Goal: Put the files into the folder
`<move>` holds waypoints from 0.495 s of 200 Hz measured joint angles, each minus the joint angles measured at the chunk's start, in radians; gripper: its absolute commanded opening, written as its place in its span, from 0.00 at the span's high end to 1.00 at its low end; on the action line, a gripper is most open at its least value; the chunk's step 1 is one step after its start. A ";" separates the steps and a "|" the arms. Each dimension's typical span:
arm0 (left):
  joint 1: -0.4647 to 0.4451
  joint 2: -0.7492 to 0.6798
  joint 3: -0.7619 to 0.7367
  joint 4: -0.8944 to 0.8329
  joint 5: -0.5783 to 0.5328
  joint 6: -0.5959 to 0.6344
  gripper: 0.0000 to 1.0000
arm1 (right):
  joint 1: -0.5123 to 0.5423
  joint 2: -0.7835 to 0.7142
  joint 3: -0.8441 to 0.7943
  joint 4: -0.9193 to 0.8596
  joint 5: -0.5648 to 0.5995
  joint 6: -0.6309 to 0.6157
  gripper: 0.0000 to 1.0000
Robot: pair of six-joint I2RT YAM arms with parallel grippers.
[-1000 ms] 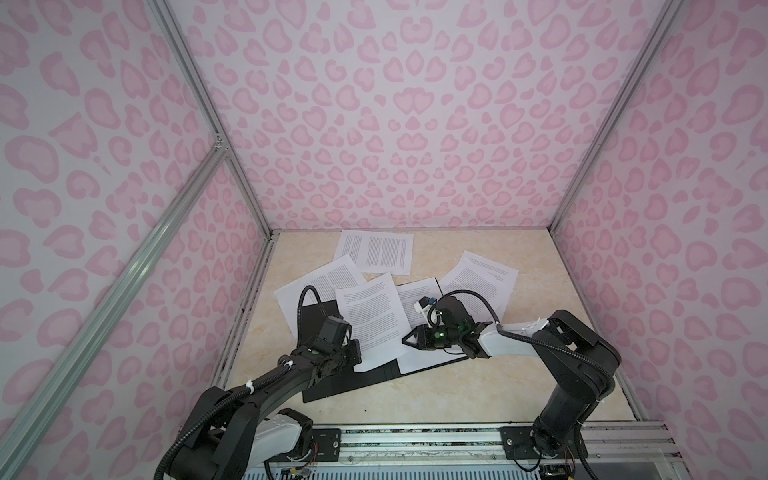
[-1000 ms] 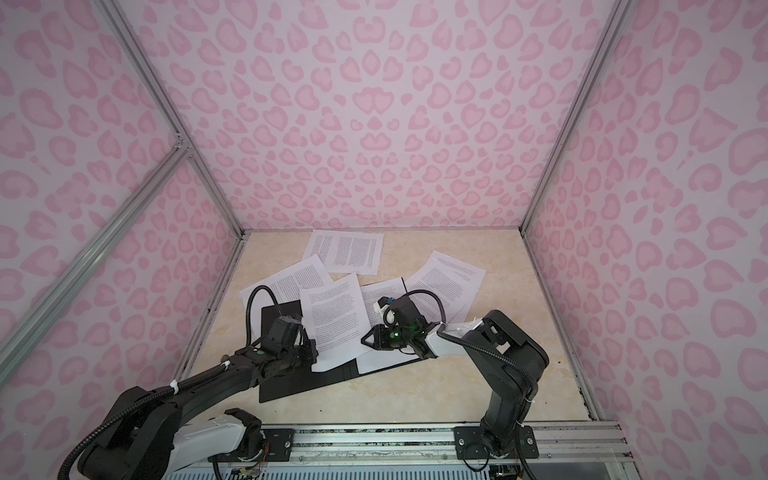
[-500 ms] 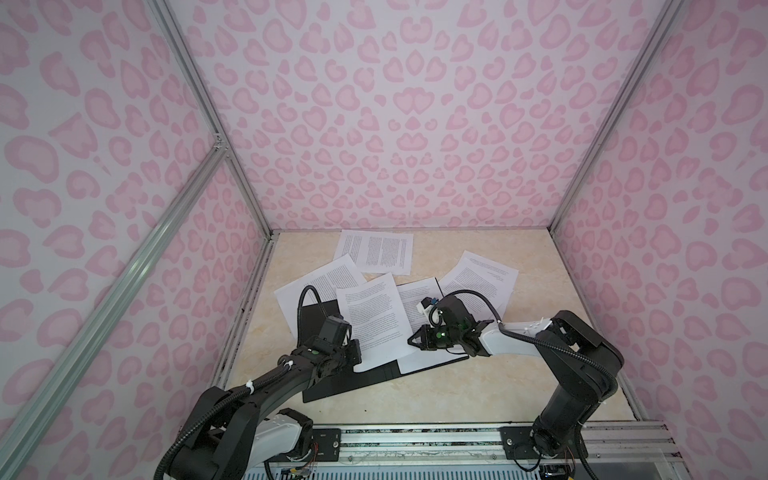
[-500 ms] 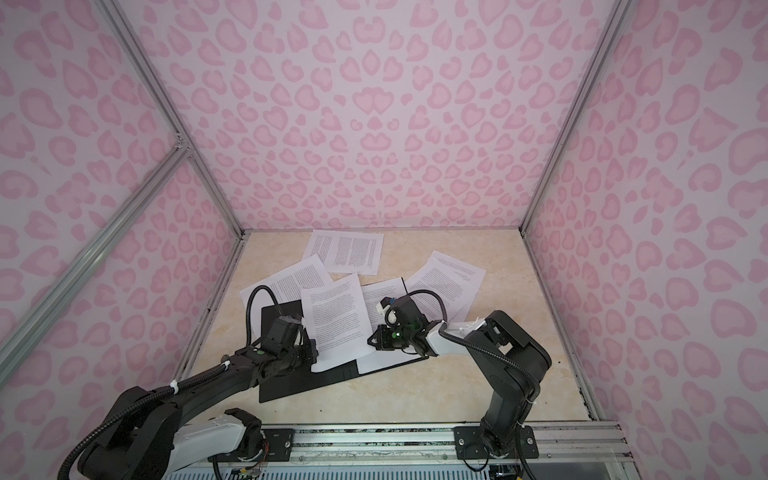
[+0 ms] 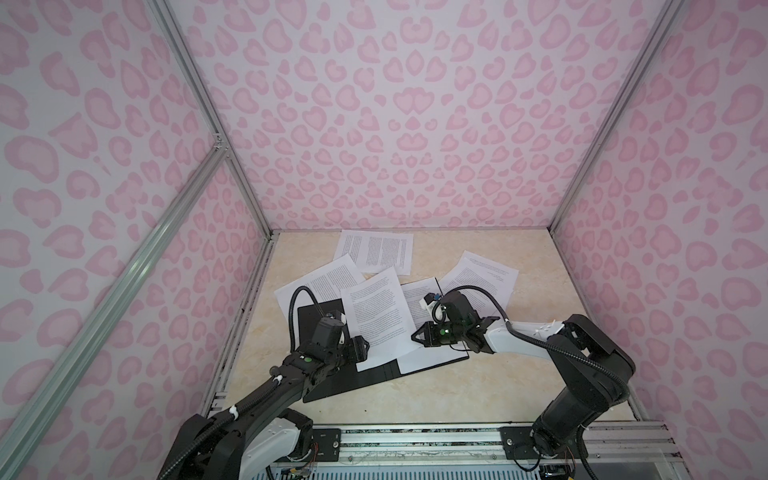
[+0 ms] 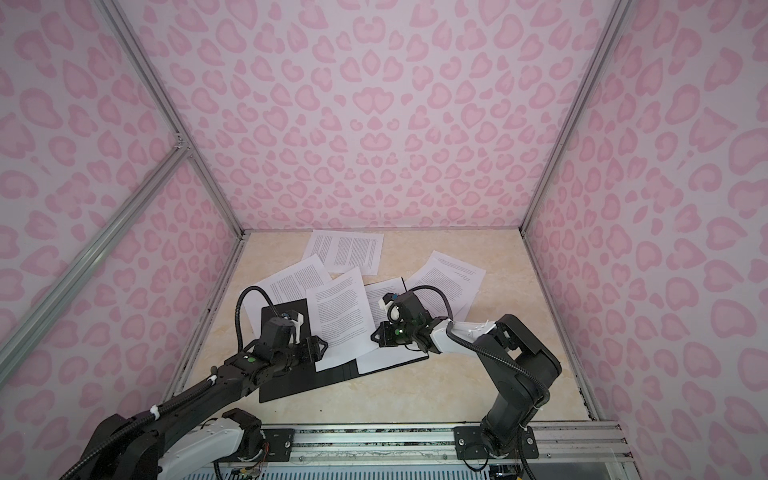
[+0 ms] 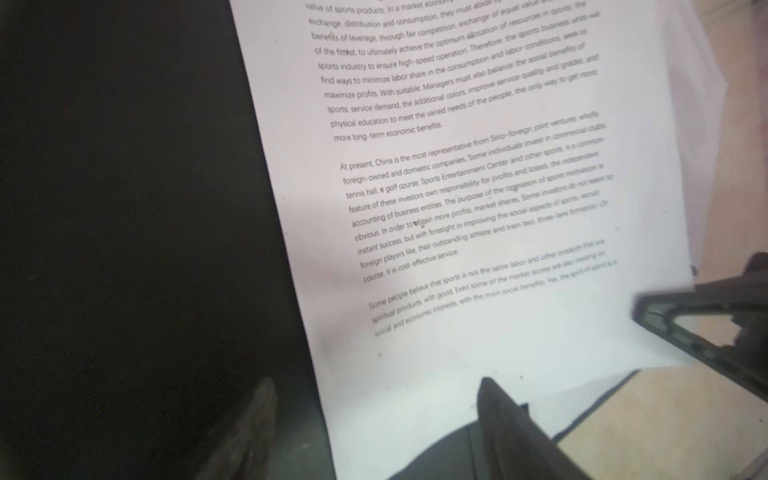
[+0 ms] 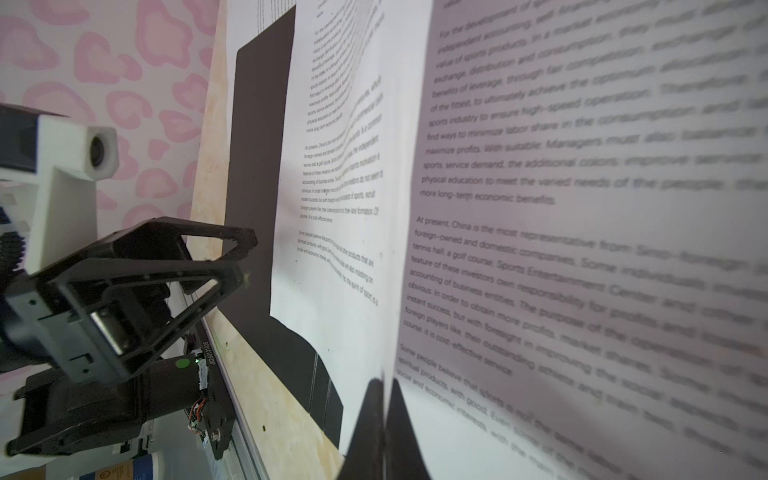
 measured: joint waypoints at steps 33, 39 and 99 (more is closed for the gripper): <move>-0.001 -0.267 -0.054 0.012 0.032 0.006 0.03 | -0.058 -0.064 0.008 -0.106 0.027 -0.062 1.00; -0.001 -0.312 -0.060 0.012 0.029 0.006 0.03 | -0.062 -0.078 0.013 -0.130 0.044 -0.077 1.00; -0.001 -0.422 -0.075 -0.015 -0.013 0.006 0.03 | -0.079 -0.239 0.041 -0.431 0.245 -0.249 1.00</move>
